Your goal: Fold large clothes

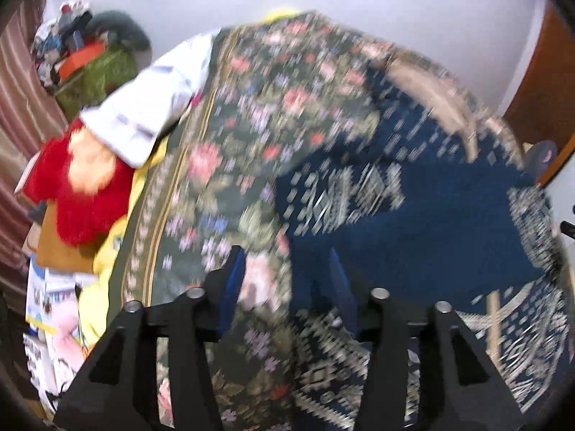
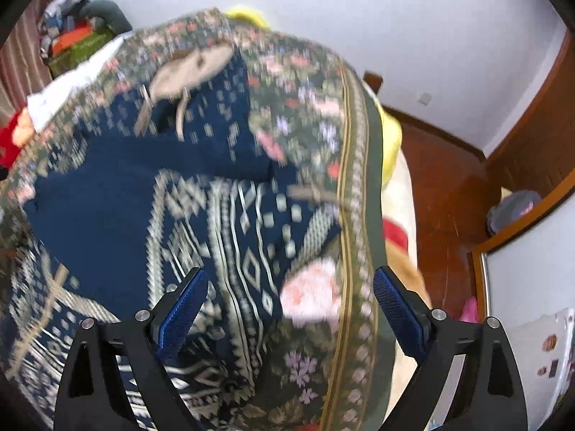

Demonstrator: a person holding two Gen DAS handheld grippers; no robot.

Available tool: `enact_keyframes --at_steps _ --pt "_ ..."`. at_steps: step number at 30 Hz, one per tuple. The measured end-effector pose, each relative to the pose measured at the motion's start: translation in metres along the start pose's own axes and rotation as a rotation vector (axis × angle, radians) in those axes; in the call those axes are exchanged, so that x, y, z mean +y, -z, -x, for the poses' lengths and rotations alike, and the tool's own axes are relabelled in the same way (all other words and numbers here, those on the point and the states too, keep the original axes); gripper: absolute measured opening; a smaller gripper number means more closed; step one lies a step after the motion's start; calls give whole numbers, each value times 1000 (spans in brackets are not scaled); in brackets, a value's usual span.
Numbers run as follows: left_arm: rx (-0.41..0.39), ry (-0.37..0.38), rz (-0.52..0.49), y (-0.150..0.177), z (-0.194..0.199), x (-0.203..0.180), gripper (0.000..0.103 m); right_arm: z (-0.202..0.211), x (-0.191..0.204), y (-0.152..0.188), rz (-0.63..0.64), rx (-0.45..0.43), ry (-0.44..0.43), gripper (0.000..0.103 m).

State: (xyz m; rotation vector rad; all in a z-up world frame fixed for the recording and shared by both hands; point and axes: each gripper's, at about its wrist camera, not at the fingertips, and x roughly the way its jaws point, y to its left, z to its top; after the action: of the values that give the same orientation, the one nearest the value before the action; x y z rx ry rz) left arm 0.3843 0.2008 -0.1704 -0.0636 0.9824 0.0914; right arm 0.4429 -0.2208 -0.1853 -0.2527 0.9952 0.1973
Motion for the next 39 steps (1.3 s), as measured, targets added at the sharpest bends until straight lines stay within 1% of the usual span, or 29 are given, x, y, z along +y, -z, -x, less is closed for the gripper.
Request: enact_keyframes --at_steps 2,6,8,10,12,14,15,18,20,24,25,26,27,28,29,30,31,32,33,34,35,36,39 --pt "-30 23 -12 -16 7 -11 57 10 -2 -16 -14 -38 -36 93" --pt "-76 58 -64 -52 8 -45 69 13 2 -54 -43 -77 -90 93" --pt "-73 80 -82 -67 2 -60 73 8 6 -73 -61 -81 -125 93" --pt "-60 110 -91 -79 -7 -72 74 -4 10 -92 -83 -68 -163 93" --pt "-38 139 -101 -92 -25 -85 74 -20 13 -110 -119 -45 -201 93" --pt "-16 152 -102 -100 -39 -93 74 -39 13 -124 -164 -15 -243 93" --pt "0 159 -99 -106 -50 -96 74 -55 14 -132 -199 12 -284 93" --pt "22 167 -73 -119 -78 -100 74 -90 17 -143 -268 71 -352 93" --pt "39 158 -45 -128 -99 -100 74 -112 21 -150 -286 102 -352 93" --pt "81 151 -15 -138 -142 -101 74 -148 26 -161 -315 108 -340 93" --pt "87 154 -6 -139 -149 -101 74 -157 26 -163 -328 115 -352 92" --pt "95 166 5 -140 -158 -102 74 -162 26 -165 -332 118 -364 87" --pt "100 181 16 -142 -163 -101 72 -168 27 -167 -336 116 -381 77" --pt "107 210 32 -143 -170 -101 71 -171 26 -168 -348 111 -393 71" --pt "111 226 41 -144 -173 -102 65 -175 25 -168 -372 103 -423 60" --pt "109 239 59 -146 -177 -103 62 -177 24 -168 -395 92 -444 49" --pt "102 243 65 -148 -178 -104 60 -178 23 -168 -413 80 -452 42" --pt "86 254 75 -150 -177 -106 50 -178 24 -168 -419 71 -454 31" --pt "85 273 82 -151 -177 -108 35 -177 25 -167 -423 65 -452 23" --pt "91 286 90 -153 -177 -110 30 -176 26 -168 -418 57 -460 19" --pt "91 285 99 -154 -175 -112 16 -172 28 -166 -403 48 -472 13" --pt "89 281 92 -155 -172 -114 10 -167 29 -165 -389 38 -472 10" --pt "64 274 56 -156 -151 -118 6 -141 32 -162 -331 -11 -465 8"
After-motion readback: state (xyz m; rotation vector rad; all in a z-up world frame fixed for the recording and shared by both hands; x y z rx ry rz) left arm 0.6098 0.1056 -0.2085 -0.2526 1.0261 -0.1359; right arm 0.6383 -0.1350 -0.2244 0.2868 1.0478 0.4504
